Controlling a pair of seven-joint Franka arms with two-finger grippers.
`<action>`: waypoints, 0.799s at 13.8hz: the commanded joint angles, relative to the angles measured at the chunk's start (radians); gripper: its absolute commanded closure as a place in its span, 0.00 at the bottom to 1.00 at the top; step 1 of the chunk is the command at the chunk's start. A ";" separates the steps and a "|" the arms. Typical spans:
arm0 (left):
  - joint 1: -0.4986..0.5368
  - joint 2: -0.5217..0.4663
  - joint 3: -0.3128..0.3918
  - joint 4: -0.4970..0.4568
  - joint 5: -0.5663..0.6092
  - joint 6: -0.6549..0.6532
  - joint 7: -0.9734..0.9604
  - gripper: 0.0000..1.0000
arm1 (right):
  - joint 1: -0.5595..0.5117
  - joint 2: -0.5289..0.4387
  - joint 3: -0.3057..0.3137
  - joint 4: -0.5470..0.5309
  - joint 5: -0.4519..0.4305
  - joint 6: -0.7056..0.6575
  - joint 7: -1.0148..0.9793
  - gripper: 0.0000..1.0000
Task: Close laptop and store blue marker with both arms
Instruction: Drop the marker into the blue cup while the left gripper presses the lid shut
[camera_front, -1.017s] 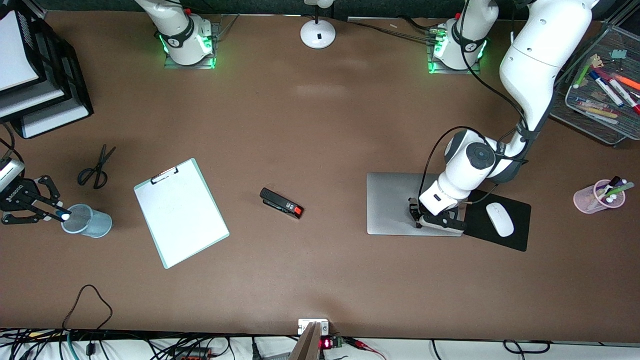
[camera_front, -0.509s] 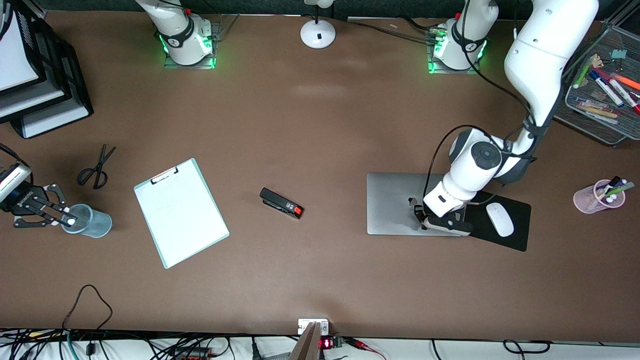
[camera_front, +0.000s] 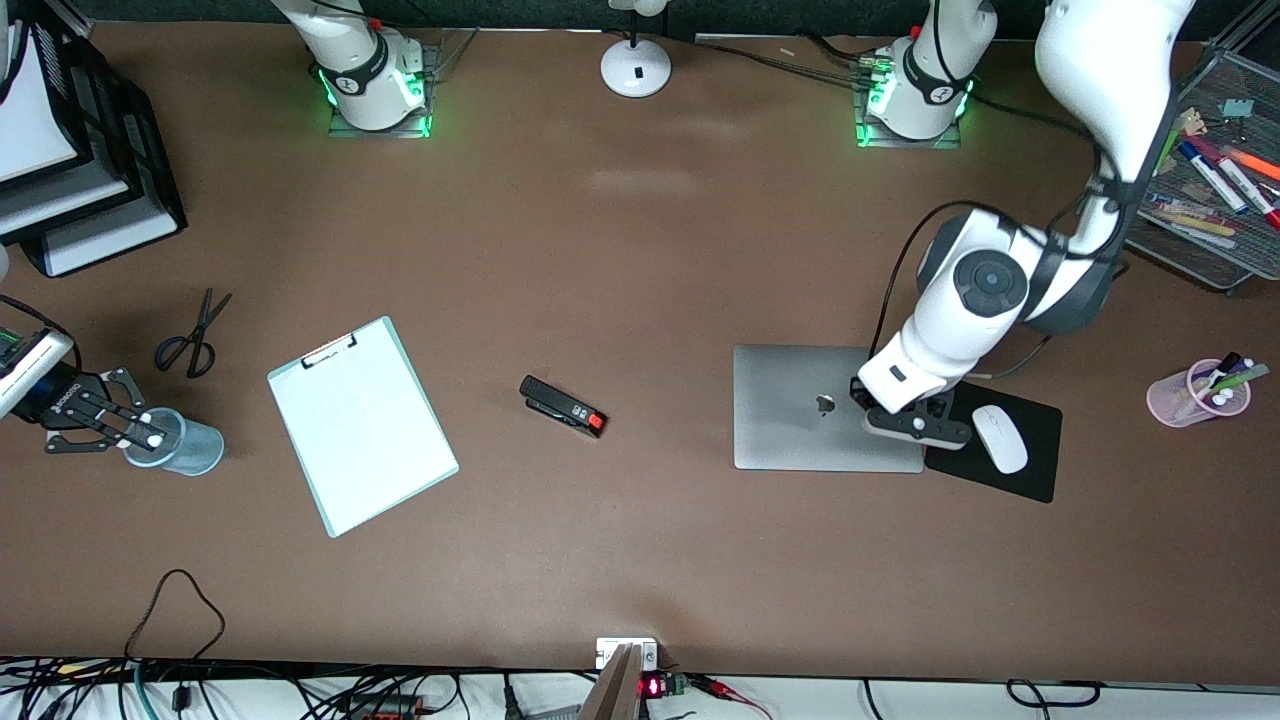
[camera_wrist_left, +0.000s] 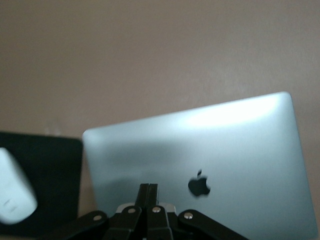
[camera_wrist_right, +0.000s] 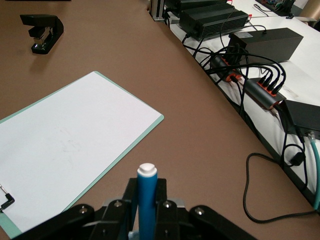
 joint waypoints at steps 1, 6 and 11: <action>0.010 -0.090 -0.014 -0.010 0.017 -0.160 0.002 0.92 | -0.038 0.018 0.013 0.026 0.023 -0.041 -0.030 0.85; 0.014 -0.196 -0.026 -0.009 -0.009 -0.350 0.106 0.12 | -0.041 0.005 0.012 0.026 0.020 -0.043 -0.009 0.00; 0.016 -0.252 -0.026 0.087 -0.097 -0.540 0.115 0.00 | -0.003 -0.074 0.015 0.026 -0.119 -0.078 0.275 0.00</action>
